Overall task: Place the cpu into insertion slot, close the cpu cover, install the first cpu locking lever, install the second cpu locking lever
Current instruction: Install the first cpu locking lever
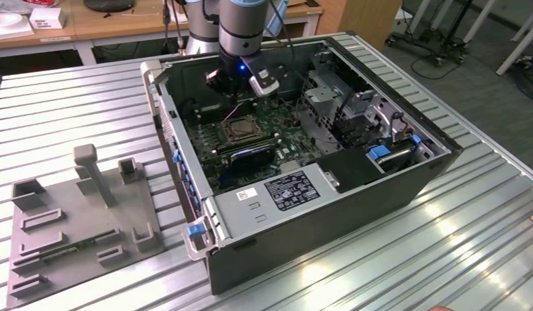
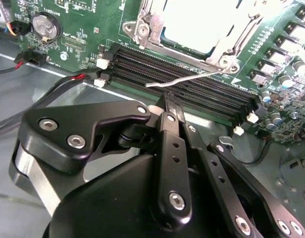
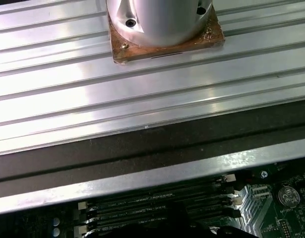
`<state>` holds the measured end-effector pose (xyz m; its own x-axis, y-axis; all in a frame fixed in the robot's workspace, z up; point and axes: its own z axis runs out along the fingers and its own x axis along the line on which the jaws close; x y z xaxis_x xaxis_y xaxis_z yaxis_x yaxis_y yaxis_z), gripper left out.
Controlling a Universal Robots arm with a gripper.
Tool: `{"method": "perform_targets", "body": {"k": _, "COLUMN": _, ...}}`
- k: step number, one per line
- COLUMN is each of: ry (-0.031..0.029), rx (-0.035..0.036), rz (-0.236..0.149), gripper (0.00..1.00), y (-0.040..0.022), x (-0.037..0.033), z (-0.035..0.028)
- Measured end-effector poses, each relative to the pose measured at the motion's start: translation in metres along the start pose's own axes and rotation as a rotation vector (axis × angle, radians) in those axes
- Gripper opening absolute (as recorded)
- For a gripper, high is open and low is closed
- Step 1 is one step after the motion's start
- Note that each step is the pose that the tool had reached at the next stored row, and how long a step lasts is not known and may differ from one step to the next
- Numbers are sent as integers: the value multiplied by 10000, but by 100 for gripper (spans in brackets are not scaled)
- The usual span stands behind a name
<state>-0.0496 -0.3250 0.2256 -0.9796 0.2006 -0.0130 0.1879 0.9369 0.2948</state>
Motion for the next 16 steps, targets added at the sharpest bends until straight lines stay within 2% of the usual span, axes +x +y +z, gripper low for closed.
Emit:
{"method": "perform_targets", "body": {"k": 9, "ry": -31, "rx": -6, "rz": -10, "gripper": 10, "y": -43, "x": -6, "z": -26}}
{"method": "perform_targets", "body": {"k": 16, "ry": -102, "rx": -22, "rz": -31, "gripper": 10, "y": -84, "x": 4, "z": -42}}
